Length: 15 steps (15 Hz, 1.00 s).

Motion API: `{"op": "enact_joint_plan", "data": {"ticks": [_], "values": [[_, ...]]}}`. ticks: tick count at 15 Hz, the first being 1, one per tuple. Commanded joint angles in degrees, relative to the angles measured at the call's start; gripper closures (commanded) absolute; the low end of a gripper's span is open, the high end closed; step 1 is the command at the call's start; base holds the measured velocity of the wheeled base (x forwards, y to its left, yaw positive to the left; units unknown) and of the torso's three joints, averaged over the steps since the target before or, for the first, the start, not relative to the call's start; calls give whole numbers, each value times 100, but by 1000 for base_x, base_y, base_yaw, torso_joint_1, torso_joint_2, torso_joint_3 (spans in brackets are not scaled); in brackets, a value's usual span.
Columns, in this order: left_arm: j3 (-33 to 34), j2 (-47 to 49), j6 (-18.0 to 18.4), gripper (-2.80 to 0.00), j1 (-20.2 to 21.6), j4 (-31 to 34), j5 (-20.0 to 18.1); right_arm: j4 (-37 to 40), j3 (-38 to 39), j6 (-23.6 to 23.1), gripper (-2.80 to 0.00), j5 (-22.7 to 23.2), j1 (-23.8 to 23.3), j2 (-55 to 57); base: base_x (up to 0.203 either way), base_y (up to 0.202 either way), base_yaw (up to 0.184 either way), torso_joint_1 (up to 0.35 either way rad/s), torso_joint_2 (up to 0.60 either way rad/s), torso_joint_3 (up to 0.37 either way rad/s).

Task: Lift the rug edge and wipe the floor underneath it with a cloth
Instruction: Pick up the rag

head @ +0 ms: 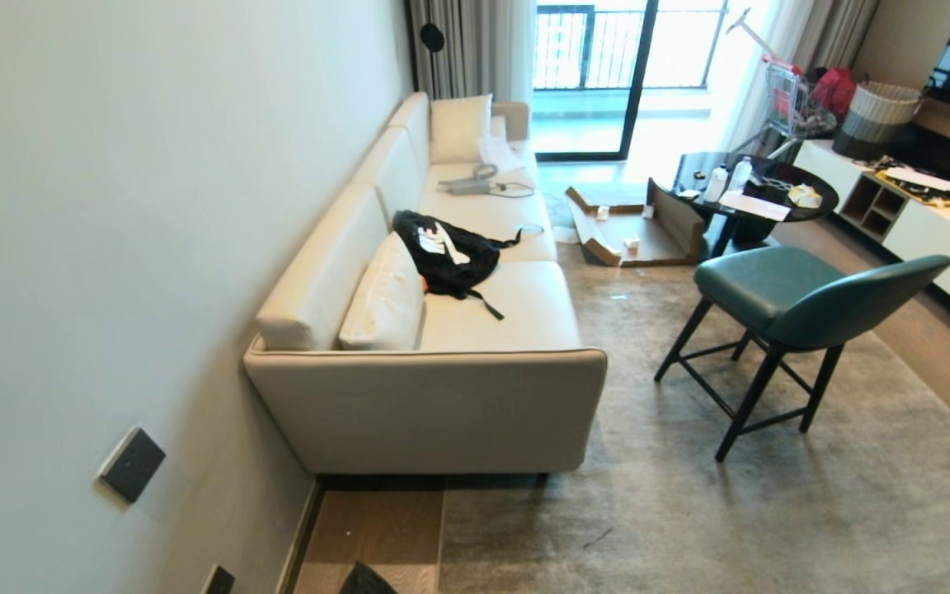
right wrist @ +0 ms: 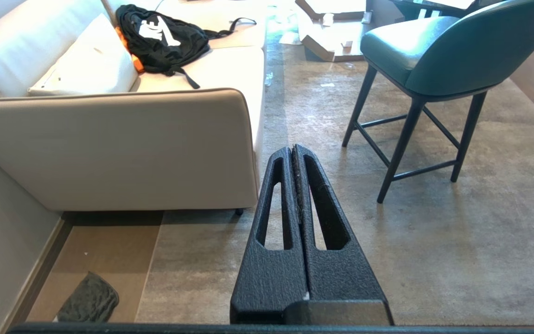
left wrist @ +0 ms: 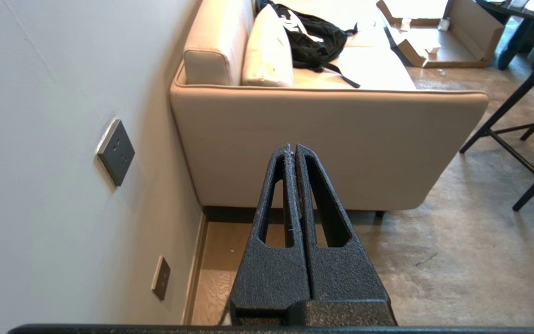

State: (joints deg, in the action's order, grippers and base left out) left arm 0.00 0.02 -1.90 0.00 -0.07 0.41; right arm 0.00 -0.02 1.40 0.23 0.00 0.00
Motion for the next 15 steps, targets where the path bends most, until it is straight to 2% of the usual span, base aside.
{"op": "enact_joint_plan", "data": {"ticks": [1,15], "values": [[0,-2,-3,0,0,-1,2,0,2,0,0,3,0,0,0,0,0,0,0,0],[0,-2,-3,0,0,-1,2,0,2,0,0,3,0,0,0,0,0,0,0,0]]}}
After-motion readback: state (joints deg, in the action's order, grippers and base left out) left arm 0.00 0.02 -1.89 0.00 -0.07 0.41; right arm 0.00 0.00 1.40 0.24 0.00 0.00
